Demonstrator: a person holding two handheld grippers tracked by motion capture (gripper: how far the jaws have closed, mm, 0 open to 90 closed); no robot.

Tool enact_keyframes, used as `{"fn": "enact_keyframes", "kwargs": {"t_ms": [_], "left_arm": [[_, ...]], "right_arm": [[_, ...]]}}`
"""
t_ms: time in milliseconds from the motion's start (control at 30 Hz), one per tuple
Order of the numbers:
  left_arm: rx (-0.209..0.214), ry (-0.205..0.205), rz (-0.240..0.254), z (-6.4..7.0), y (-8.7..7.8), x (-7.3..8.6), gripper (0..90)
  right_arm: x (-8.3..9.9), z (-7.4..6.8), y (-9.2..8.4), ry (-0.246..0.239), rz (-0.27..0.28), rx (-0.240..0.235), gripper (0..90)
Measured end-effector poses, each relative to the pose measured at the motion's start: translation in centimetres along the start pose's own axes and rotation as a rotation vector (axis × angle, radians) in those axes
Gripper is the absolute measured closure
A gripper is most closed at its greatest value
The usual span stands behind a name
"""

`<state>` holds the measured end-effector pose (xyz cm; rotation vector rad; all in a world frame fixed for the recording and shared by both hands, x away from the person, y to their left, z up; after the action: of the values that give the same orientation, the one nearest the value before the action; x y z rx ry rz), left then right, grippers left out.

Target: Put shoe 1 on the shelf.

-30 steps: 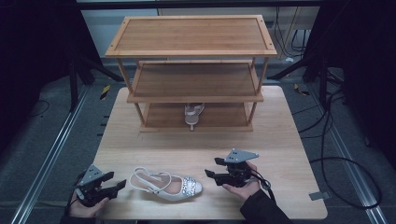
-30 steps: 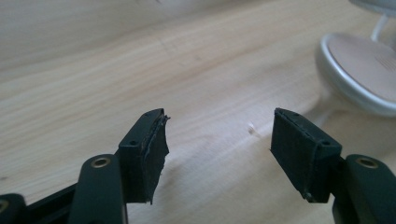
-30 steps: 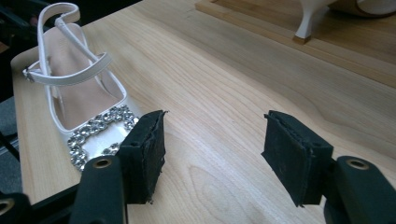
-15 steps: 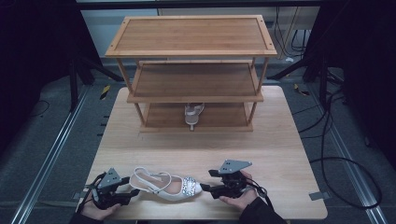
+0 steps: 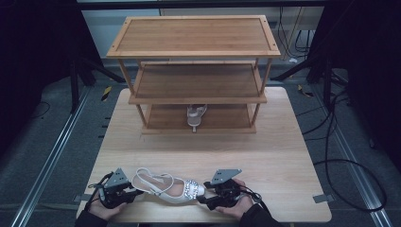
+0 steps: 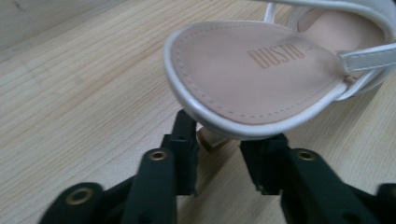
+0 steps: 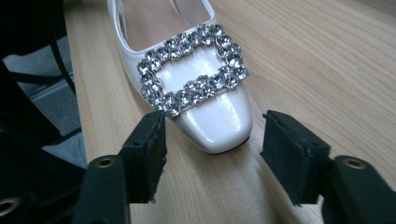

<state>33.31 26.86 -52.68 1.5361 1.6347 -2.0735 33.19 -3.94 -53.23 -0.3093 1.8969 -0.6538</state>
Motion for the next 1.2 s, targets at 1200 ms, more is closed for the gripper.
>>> {"fn": "enact_keyframes", "kwargs": {"t_ms": [1200], "left_arm": [[0.052,0.004,0.005,3.3,3.6,-4.0,75.1]], "right_arm": [[-2.8,9.1,-2.3,0.115,0.106,0.323,62.6]]}}
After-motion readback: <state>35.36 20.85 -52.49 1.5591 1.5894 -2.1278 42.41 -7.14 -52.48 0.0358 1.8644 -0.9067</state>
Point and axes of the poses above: each handheld gripper's, and its own axes: y roughly forward along the jaws, x roughly out of its underside, z roughly to its right, the point moved 5 cm from there along y, roughly forward along the jaws, and after that the axes turned 11 degrees about -x, right-handed, at the moved point
